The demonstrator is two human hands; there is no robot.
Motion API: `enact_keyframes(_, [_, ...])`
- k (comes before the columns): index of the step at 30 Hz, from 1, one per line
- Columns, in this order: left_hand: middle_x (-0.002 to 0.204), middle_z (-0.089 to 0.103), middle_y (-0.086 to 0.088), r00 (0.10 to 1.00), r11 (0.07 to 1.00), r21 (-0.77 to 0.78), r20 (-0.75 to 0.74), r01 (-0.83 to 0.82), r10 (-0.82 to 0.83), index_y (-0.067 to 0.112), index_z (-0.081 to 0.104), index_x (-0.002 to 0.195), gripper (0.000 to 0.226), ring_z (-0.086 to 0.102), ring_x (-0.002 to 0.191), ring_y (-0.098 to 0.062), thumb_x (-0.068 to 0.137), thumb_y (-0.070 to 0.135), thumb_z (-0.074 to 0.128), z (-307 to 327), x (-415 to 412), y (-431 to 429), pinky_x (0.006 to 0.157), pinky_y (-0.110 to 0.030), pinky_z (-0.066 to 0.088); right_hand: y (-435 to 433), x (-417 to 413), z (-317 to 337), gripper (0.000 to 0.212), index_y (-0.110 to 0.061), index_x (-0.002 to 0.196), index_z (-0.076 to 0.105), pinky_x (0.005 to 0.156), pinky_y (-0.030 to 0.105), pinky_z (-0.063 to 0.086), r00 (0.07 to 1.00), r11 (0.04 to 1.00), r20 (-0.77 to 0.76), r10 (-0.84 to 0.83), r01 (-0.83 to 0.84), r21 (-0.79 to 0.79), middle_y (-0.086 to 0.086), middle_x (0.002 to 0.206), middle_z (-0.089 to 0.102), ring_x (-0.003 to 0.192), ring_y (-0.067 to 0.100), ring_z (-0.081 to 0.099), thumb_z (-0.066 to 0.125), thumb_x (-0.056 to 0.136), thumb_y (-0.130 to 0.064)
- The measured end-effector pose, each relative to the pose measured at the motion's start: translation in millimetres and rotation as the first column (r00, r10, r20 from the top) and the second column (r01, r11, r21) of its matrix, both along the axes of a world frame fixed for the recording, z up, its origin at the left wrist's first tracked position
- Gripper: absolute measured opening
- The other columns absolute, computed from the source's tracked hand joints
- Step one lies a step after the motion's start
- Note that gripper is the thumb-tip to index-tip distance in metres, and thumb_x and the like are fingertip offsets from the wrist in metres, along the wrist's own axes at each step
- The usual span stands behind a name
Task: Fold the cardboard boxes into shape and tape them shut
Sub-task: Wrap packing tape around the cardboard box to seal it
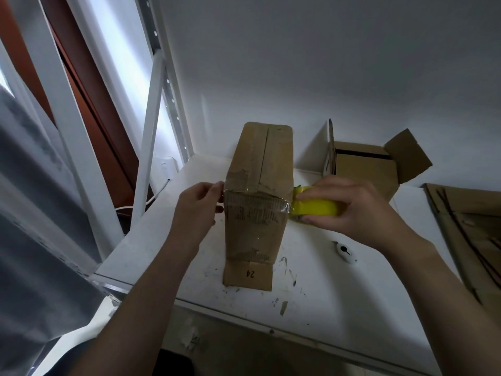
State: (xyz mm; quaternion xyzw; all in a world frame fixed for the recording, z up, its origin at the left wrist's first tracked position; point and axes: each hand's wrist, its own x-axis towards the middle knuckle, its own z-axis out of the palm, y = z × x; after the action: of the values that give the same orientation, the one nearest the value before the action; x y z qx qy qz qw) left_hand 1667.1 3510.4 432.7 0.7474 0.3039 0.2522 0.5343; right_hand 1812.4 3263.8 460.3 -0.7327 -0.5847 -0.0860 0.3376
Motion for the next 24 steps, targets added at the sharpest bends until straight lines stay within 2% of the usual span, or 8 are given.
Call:
enact_keyframes(3, [0.088,0.070,0.009,0.996,0.994,0.101,-0.081,0.036,-0.028,0.034,0.061,0.084,0.021,0.069,0.082,-0.012,0.103,0.034,0.053,-2.0,5.4,3.6,0.074,-0.033,0.055,-2.2,1.3,-1.1,0.041,-0.022,0.113,0.076,0.079,0.007,0.046,1.000,1.000,-0.012,-0.010,0.010,-0.005,-0.004,0.106,0.069,0.096,0.005,0.060,0.073,0.080,-0.045])
enact_keyframes(6, [0.090,0.068,0.011,0.987,0.984,0.149,-0.144,0.094,-0.073,0.033,0.058,0.087,0.021,0.068,0.082,-0.011,0.106,0.036,0.047,-5.1,9.4,5.1,0.071,-0.031,0.053,-4.2,3.0,-1.8,0.041,-0.024,0.113,0.076,0.080,0.006,0.044,0.999,1.000,-0.025,-0.027,0.027,-0.016,-0.006,0.107,0.069,0.096,0.004,0.060,0.073,0.080,-0.047])
enact_keyframes(10, [0.087,0.060,0.018,0.972,0.914,0.389,-0.236,0.117,-0.024,0.029,0.054,0.103,0.019,0.061,0.079,-0.008,0.109,0.034,0.037,-9.8,9.8,0.5,0.080,-0.032,0.048,-2.6,1.2,-2.2,0.041,-0.027,0.115,0.075,0.078,0.017,0.050,0.999,0.998,-0.007,-0.049,0.049,-0.038,-0.007,0.109,0.069,0.096,0.009,0.062,0.072,0.080,-0.050])
enact_keyframes(14, [0.104,0.071,-0.005,0.965,0.791,0.600,-0.257,0.116,0.054,0.013,0.065,0.116,0.025,0.066,0.089,-0.024,0.106,0.024,0.045,-1.1,6.2,4.8,0.088,-0.041,0.054,-0.1,-0.8,-1.2,0.041,-0.026,0.115,0.075,0.076,0.032,0.057,0.998,0.997,0.006,-0.062,0.063,-0.047,-0.005,0.110,0.069,0.096,0.013,0.063,0.075,0.080,-0.046])
enact_keyframes(16, [0.111,0.072,-0.010,0.957,0.793,0.590,-0.290,0.153,0.031,0.010,0.067,0.117,0.024,0.068,0.094,-0.029,0.106,0.019,0.048,5.6,7.0,8.8,0.091,-0.045,0.054,1.0,-1.4,-0.7,0.040,-0.024,0.115,0.076,0.076,0.035,0.057,0.998,0.997,0.016,-0.059,0.060,-0.049,-0.003,0.109,0.069,0.096,0.015,0.064,0.075,0.080,-0.044])
enact_keyframes(19, [0.108,0.072,-0.005,0.946,0.816,0.542,-0.325,0.200,-0.016,0.014,0.069,0.112,0.021,0.065,0.090,-0.024,0.105,0.018,0.050,11.4,7.5,15.8,0.091,-0.047,0.055,1.9,-1.8,0.2,0.038,-0.023,0.114,0.076,0.075,0.038,0.057,0.997,0.997,0.039,-0.060,0.062,-0.051,-0.002,0.107,0.070,0.094,0.017,0.065,0.079,0.080,-0.040])
enact_keyframes(22, [0.108,0.071,-0.004,0.942,0.775,0.593,-0.335,0.220,-0.011,0.014,0.072,0.112,0.020,0.062,0.087,-0.018,0.103,0.020,0.054,9.9,6.8,23.3,0.089,-0.046,0.054,4.0,-2.8,-0.3,0.038,-0.022,0.114,0.076,0.074,0.040,0.057,0.996,0.996,0.067,-0.060,0.064,-0.056,-0.001,0.105,0.070,0.093,0.017,0.066,0.078,0.081,-0.041])
enact_keyframes(24, [0.106,0.070,-0.006,0.941,0.759,0.612,-0.339,0.223,-0.003,0.013,0.073,0.114,0.024,0.064,0.089,-0.023,0.103,0.023,0.055,8.0,6.8,25.0,0.086,-0.043,0.054,4.7,-2.5,0.0,0.037,-0.023,0.113,0.077,0.073,0.042,0.057,0.995,0.995,0.074,-0.071,0.076,-0.062,0.000,0.104,0.070,0.092,0.019,0.066,0.078,0.081,-0.042])
